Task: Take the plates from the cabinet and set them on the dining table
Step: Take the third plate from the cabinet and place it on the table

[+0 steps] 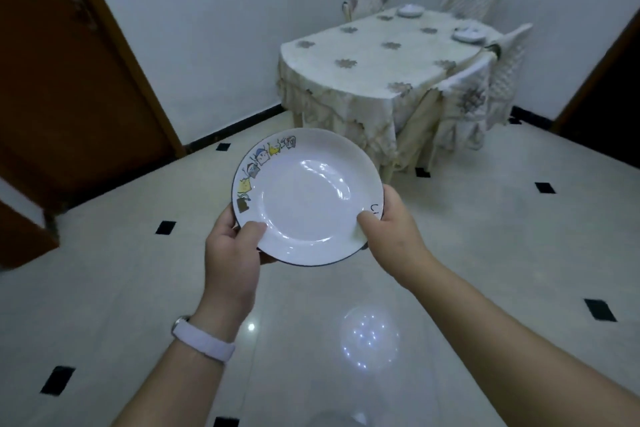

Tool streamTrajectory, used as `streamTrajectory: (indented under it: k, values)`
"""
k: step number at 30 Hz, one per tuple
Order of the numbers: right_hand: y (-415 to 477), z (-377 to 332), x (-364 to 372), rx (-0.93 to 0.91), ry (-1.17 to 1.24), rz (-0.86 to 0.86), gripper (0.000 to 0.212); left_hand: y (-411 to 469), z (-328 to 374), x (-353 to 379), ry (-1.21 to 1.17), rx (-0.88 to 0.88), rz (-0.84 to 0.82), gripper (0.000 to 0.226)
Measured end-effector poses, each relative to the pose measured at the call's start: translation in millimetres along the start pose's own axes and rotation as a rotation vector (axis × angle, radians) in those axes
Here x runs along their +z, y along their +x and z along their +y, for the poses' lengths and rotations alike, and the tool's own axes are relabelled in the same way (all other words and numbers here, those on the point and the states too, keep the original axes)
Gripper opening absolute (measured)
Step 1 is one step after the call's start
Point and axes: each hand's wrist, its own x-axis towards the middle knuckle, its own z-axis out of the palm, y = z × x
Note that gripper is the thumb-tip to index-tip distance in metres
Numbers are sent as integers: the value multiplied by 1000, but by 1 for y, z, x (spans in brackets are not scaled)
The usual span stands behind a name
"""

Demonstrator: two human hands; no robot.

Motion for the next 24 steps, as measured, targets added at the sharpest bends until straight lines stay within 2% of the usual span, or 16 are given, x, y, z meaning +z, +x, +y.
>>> streamTrajectory:
  k: [7,13,24]
  values:
    - [28,10,-85,47,22,229,33,40,-12,103,12,-67,-224,38]
    - [73,27,-113,123,29,341,35,87,-28,159,13,-123,-330,40]
    - [269,11,-126,152,-31,454,34,282,-33,256,35,-159,-459,43]
